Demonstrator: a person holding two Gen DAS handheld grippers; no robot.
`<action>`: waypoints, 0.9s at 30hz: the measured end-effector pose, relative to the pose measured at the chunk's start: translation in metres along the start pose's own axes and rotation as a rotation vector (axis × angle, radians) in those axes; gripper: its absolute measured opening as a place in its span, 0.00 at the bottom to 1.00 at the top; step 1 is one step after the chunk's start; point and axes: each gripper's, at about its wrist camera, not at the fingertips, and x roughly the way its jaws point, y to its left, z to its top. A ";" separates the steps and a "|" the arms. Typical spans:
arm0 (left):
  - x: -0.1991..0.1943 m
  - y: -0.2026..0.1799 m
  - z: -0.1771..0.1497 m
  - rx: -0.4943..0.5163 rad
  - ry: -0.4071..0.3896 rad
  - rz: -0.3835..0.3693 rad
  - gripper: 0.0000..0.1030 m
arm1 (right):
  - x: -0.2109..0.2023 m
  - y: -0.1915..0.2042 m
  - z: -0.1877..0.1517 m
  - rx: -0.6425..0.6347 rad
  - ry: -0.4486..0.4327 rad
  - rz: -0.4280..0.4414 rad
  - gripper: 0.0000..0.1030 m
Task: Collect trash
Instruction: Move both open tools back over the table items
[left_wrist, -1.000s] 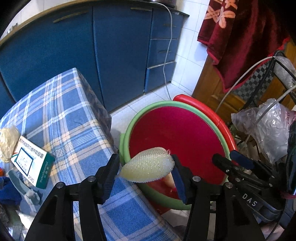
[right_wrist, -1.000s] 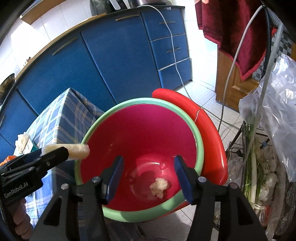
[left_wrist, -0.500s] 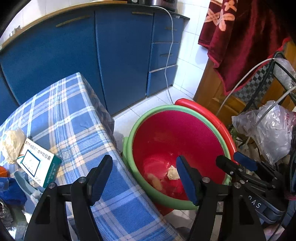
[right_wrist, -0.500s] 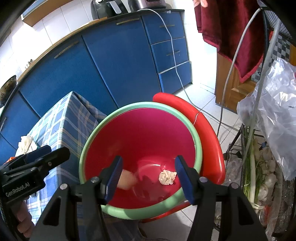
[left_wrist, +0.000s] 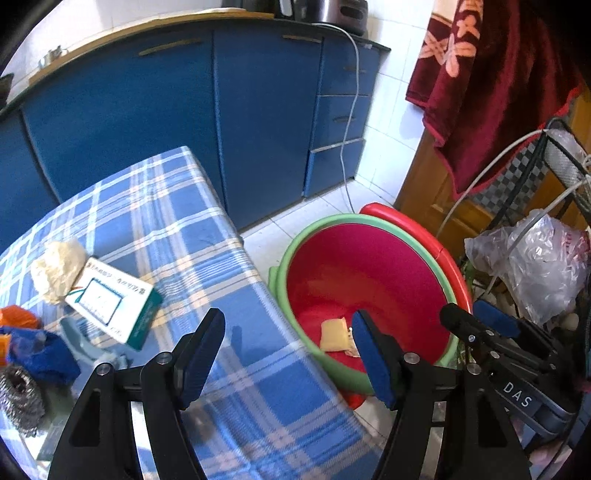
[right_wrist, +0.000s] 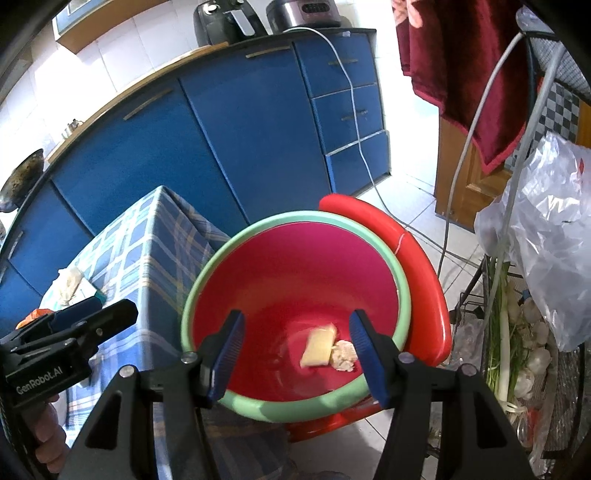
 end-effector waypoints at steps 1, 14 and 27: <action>-0.004 0.002 -0.001 -0.005 -0.004 0.002 0.71 | -0.002 0.002 0.000 -0.001 -0.003 0.003 0.63; -0.048 0.033 -0.017 -0.072 -0.050 0.064 0.71 | -0.025 0.032 -0.006 -0.036 -0.022 0.044 0.64; -0.089 0.076 -0.043 -0.155 -0.094 0.144 0.71 | -0.044 0.065 -0.019 -0.096 -0.029 0.091 0.66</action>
